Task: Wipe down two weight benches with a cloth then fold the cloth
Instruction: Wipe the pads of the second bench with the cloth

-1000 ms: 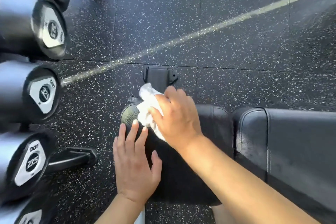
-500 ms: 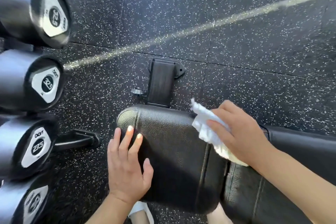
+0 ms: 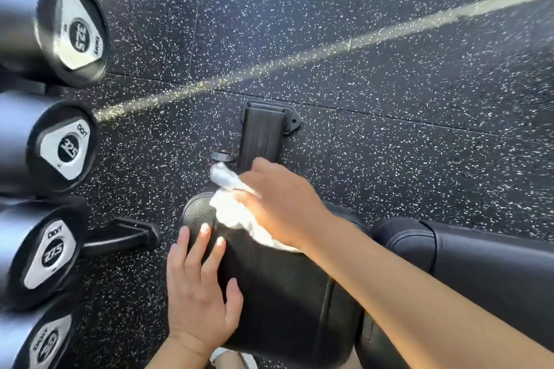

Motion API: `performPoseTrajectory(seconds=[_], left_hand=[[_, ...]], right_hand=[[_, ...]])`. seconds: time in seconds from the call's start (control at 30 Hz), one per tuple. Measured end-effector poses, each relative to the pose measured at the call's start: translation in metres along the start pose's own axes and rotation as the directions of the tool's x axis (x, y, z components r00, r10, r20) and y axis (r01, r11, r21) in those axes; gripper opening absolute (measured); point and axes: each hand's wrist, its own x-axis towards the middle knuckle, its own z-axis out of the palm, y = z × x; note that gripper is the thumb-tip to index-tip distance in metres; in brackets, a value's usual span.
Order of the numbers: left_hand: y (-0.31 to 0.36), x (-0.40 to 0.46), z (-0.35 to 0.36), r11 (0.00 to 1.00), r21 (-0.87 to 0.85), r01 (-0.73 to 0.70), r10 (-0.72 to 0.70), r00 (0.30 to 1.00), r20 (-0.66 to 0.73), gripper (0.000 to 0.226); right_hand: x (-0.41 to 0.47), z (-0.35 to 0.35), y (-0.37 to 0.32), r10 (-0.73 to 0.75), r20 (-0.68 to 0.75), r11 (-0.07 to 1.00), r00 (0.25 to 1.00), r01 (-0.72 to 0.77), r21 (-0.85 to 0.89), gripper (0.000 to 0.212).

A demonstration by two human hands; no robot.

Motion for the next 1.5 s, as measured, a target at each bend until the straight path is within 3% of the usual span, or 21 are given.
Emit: performPoseTrajectory(seconds=[0.1, 0.2, 0.3, 0.4, 0.5, 0.57, 0.63, 0.77, 0.9, 1.03, 1.17, 1.23, 1.33, 1.5], left_hand=[[0.000, -0.001, 0.001, 1.000, -0.004, -0.002, 0.002, 1.000, 0.005, 0.065], [-0.001, -0.002, 0.002, 1.000, -0.002, 0.005, -0.005, 1.000, 0.004, 0.065], [0.000, -0.001, 0.001, 1.000, -0.005, 0.008, -0.008, 1.000, 0.005, 0.065], [0.000, -0.002, 0.000, 1.000, -0.020, 0.010, -0.010, 1.000, 0.000, 0.065], [0.000, -0.003, 0.001, 0.999, -0.027, 0.019, -0.019, 1.000, -0.009, 0.062], [-0.001, -0.003, 0.002, 0.999, -0.036, 0.027, -0.028, 0.999, -0.019, 0.059], [-0.001, -0.003, 0.002, 0.998, -0.051, 0.033, -0.035, 0.999, -0.030, 0.057], [-0.001, -0.007, 0.002, 0.999, -0.027, 0.030, -0.031, 0.999, -0.029, 0.061], [0.000, -0.008, 0.002, 0.999, 0.008, 0.046, -0.046, 0.999, -0.015, 0.062], [0.009, -0.018, 0.000, 0.989, -0.044, 0.143, -0.145, 0.989, -0.040, 0.059], [0.001, -0.050, 0.000, 0.982, -0.112, 0.151, -0.158, 0.986, -0.054, 0.053], [-0.010, -0.069, 0.000, 0.980, -0.153, 0.131, -0.140, 0.989, -0.054, 0.053], [-0.028, -0.095, 0.000, 0.968, -0.217, 0.128, -0.143, 0.988, -0.058, 0.050], [-0.045, -0.139, -0.005, 0.962, -0.248, 0.111, -0.126, 0.991, -0.048, 0.044]], right_hand=[[-0.060, -0.030, 0.053, 0.150, 0.047, 0.988, 0.988, -0.147, -0.052, 0.039], [-0.099, -0.043, 0.072, 0.220, -0.015, 0.975, 0.975, -0.220, -0.015, 0.045], [-0.085, -0.032, 0.055, 0.171, -0.092, 0.975, 0.981, -0.182, -0.127, 0.046], [-0.035, -0.011, 0.010, -0.023, -0.114, 0.970, 0.993, -0.005, -0.244, 0.022], [0.017, 0.015, -0.041, -0.137, -0.161, 0.986, 0.977, 0.118, -0.118, 0.018], [0.039, 0.033, -0.063, -0.189, -0.124, 0.972, 0.974, 0.168, -0.166, 0.020], [0.044, 0.044, -0.068, -0.189, -0.094, 0.953, 0.977, 0.159, -0.260, 0.024], [0.007, 0.032, -0.042, -0.197, -0.152, 0.954, 0.969, 0.153, -0.256, 0.030], [-0.035, 0.011, -0.009, -0.041, -0.207, 0.961, 0.978, -0.018, -0.276, 0.033], [-0.032, 0.018, -0.014, 0.015, -0.267, 0.958, 0.964, -0.091, -0.273, 0.025], [0.008, 0.047, -0.060, -0.105, -0.286, 0.921, 0.953, -0.015, -0.389, 0.027], [0.026, 0.069, -0.089, -0.212, -0.233, 0.842, 0.949, 0.056, -0.537, 0.030], [0.017, 0.106, -0.124, -0.371, -0.015, 0.669, 0.928, 0.256, -0.698, 0.027], [-0.027, 0.130, -0.132, -0.457, 0.250, 0.623, 0.854, 0.508, -0.595, 0.031]])
